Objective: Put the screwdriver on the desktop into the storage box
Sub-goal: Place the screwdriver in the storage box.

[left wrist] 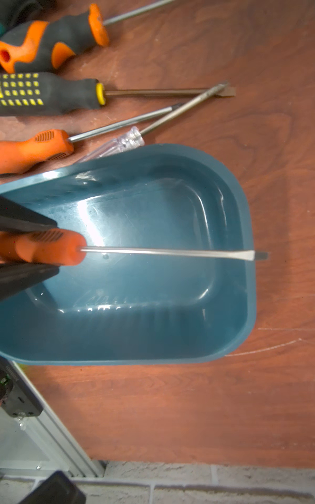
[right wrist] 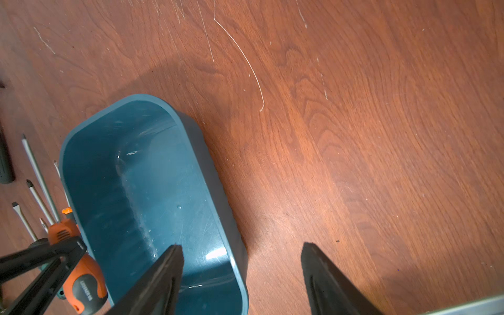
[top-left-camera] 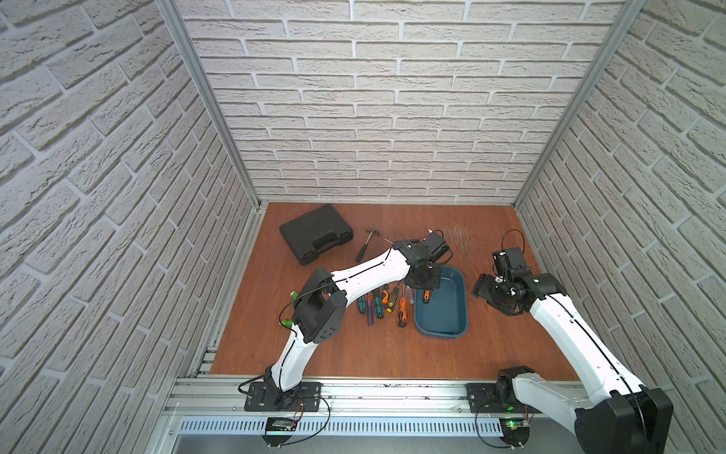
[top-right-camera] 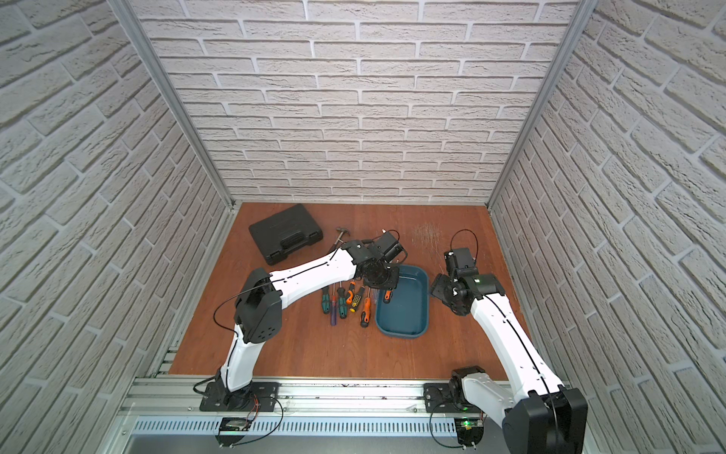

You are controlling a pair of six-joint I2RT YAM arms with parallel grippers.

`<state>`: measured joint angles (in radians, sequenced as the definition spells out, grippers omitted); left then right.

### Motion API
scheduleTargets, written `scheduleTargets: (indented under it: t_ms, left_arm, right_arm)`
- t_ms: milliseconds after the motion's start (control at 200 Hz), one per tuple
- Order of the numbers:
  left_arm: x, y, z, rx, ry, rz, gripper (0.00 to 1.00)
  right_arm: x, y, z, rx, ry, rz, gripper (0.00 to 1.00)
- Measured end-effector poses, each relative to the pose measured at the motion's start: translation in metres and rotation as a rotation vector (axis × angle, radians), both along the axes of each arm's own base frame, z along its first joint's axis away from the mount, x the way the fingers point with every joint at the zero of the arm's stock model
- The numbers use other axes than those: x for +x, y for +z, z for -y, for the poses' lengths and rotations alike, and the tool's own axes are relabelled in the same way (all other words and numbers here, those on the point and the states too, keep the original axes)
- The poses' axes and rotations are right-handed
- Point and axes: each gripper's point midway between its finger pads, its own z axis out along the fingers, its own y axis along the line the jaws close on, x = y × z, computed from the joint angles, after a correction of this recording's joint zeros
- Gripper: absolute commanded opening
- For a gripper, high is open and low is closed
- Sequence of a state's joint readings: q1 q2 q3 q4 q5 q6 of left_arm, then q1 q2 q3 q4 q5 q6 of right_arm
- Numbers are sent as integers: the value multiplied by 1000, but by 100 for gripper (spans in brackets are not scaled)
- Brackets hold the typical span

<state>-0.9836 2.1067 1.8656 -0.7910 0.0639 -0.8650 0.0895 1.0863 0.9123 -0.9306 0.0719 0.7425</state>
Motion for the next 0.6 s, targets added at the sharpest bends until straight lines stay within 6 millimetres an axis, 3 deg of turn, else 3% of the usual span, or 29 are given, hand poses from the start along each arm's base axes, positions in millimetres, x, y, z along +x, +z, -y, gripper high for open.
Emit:
scheduleTargets:
  t_ms: [130, 280, 445, 600]
  left_arm:
    - [-9, -1, 2, 22, 57, -12, 8]
    - [-18, -7, 18, 28, 96, -32, 8]
    - [-18, -32, 36, 77, 113, -49, 7]
    - [-26, -58, 24, 172, 143, -79, 7]
  right_arm:
    - [1, -5, -6, 29, 13, -23, 74]
    - [1, 1, -18, 96, 35, -7, 74]
    - [-3, 11, -26, 145, 56, 31, 74]
    - [-10, 20, -28, 160, 65, 56, 73]
